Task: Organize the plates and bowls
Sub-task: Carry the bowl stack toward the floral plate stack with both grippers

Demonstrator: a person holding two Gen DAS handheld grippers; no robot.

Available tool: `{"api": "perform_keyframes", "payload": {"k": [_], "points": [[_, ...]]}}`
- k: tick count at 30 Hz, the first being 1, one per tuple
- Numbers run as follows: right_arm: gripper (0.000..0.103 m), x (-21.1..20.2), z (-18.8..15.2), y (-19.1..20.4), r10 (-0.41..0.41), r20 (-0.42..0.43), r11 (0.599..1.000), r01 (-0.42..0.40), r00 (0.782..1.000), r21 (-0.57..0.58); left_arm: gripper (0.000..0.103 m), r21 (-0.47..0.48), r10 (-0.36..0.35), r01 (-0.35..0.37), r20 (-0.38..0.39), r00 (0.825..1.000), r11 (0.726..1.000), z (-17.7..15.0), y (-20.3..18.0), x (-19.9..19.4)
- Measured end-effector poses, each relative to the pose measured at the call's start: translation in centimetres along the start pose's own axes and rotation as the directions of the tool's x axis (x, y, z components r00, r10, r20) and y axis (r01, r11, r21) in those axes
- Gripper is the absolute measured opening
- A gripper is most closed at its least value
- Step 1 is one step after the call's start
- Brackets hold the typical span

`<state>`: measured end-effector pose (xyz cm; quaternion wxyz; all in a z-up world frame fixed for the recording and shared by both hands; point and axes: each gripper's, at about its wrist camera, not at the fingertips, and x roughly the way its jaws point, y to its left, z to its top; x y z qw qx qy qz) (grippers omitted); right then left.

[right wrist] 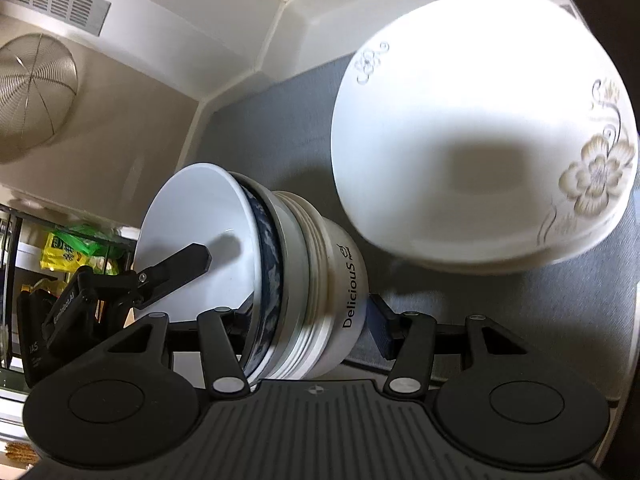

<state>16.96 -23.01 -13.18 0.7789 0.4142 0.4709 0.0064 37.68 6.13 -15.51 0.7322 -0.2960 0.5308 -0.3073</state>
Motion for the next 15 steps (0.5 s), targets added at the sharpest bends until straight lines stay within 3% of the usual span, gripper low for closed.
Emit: {"api": "perform_keyframes", "payload": {"k": [15], "points": [[0.056,-2.0,2.3,-1.1,-0.029,0.072,0.999,0.028,0.997,0.019,0.088,0.049,-0.005,0.007,-0.037,0.999,0.999,1.2,-3.6,3.3]]}}
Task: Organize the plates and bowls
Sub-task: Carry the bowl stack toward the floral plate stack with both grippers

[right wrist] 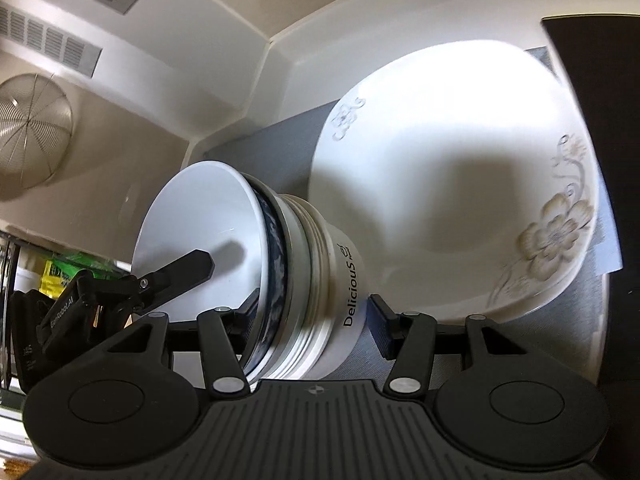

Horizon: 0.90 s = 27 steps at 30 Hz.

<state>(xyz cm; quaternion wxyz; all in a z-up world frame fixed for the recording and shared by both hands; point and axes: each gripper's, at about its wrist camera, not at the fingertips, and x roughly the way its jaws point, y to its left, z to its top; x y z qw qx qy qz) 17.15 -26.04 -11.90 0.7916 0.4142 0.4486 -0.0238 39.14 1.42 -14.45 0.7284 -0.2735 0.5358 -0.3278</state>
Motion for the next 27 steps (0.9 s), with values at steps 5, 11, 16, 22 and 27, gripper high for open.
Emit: {"api": "perform_keyframes", "payload": {"k": [5,11,16,22,27], "points": [[0.056,-0.8,1.1,-1.1,-0.029,0.035,1.000,0.029,0.999,0.012,0.088,0.025,-0.010,0.011,-0.036,0.999,1.000,0.5,-1.5,2.8],[0.056,-2.0,2.6,-3.2,-0.057,0.083,0.997,0.054,0.995,0.047,0.089,0.074,-0.011,0.017,-0.075,0.997,0.997,0.7,-3.7,6.0],[0.056,-2.2,3.6,-5.2,-0.077,0.098,0.994,0.069,0.992,0.084,0.089,0.088,0.006,0.004,-0.109,0.994,0.996,0.6,-4.4,7.9],[0.053,-1.8,4.0,-6.7,-0.099,0.100,0.990,0.089,0.990,0.106,0.089,0.113,0.024,-0.011,-0.114,0.993,0.994,0.5,-4.8,8.2],[0.051,-1.8,4.6,-6.7,-0.138,0.136,0.990,0.131,0.981,0.054,0.089,0.125,0.039,-0.025,-0.112,0.993,0.992,0.9,-5.1,8.6]]}}
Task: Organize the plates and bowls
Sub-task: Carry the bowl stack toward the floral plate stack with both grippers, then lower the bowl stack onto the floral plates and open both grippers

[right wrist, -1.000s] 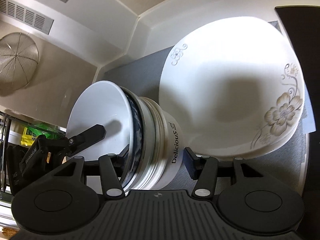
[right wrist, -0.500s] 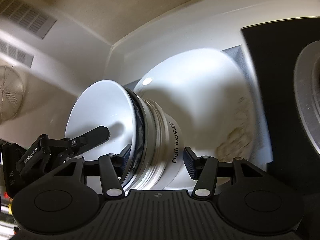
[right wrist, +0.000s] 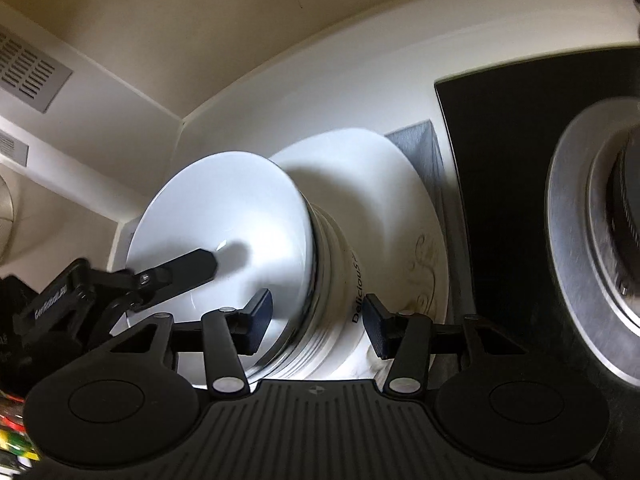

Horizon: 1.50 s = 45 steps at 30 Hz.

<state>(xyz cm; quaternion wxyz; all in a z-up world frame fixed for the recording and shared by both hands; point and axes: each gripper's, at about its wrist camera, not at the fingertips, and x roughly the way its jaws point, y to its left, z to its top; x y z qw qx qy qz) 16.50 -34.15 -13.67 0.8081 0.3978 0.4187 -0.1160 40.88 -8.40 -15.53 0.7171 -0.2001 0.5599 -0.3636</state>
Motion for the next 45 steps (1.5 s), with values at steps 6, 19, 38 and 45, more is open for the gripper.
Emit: {"api": "perform_keyframes", "payload": {"k": [6,19,38,45], "points": [[0.048,0.0,-0.1,0.3,-0.023,0.041,0.999,0.025,0.999,-0.030,0.096,0.023,-0.017,0.017,-0.001,1.000,1.000,-0.4,0.1,-0.7],[0.068,-6.5,-1.8,-0.1,-0.035,0.202,0.999,0.036,0.979,-0.002,0.103,0.215,0.231,-0.275,0.208,0.950,0.937,-3.4,-2.4,-9.3],[0.070,-1.6,-1.5,-1.5,-0.431,0.321,0.858,0.493,0.843,-0.143,0.103,0.325,0.523,-0.610,0.320,0.790,0.723,-10.5,-6.9,-11.3],[0.076,-4.9,-3.4,-0.2,-0.371,0.326,0.888,0.435,0.870,-0.151,0.103,0.317,0.617,-0.713,0.359,0.700,0.625,-11.8,-8.3,-11.7]]}}
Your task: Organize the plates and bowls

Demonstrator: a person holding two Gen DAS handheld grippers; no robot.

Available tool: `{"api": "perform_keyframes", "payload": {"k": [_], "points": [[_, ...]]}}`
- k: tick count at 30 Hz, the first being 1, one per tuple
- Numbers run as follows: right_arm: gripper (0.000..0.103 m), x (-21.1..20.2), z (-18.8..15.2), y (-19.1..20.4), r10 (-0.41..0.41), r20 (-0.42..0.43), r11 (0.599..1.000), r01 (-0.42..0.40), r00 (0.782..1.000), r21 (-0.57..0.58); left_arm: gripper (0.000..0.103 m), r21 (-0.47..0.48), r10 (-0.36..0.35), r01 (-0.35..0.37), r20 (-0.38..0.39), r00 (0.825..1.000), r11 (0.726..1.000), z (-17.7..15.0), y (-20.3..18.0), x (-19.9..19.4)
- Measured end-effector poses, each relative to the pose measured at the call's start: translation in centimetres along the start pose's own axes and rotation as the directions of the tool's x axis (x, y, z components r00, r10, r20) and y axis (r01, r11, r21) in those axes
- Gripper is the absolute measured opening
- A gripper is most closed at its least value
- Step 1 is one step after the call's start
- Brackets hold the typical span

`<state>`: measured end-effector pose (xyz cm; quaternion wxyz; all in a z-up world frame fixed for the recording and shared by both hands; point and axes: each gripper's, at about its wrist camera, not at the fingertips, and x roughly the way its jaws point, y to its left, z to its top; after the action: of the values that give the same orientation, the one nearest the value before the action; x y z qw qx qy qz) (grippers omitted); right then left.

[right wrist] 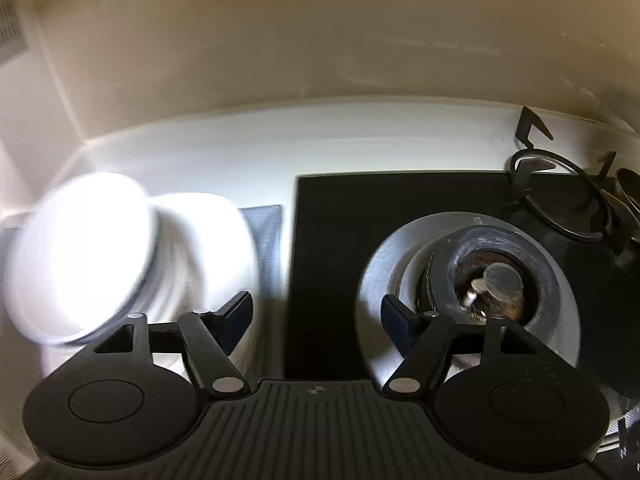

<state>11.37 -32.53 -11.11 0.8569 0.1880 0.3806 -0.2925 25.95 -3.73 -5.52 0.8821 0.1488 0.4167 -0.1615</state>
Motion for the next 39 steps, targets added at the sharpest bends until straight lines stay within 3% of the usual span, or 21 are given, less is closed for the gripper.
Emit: {"api": "perform_keyframes", "payload": {"k": [7,12,19,23,39], "points": [[0.090,-7.2,-2.1,2.4,0.196,0.014,0.971,-0.192,0.980,-0.140,0.103,0.033,0.014,-0.015,0.021,1.000,0.999,-0.8,-2.3,-1.9],[0.096,-10.2,-3.3,3.5,0.241,0.014,0.953,-0.234,0.970,-0.194,0.103,0.086,0.030,-0.035,0.059,0.998,0.996,-2.4,-4.0,-3.3],[0.101,-12.7,-4.1,3.7,0.229,0.022,0.956,-0.221,0.973,-0.195,0.103,0.025,0.005,-0.007,0.059,0.998,1.000,-3.5,-3.7,-4.4],[0.103,-13.3,-4.6,3.9,0.217,0.029,0.957,-0.207,0.976,-0.202,0.103,-0.005,0.027,-0.027,0.069,0.997,1.000,-3.8,-3.5,-4.9],[0.103,-14.7,-6.1,5.0,0.158,0.045,0.968,-0.146,0.986,-0.202,0.103,0.047,0.004,-0.007,0.079,0.997,0.999,-3.5,-3.5,-4.9]]}}
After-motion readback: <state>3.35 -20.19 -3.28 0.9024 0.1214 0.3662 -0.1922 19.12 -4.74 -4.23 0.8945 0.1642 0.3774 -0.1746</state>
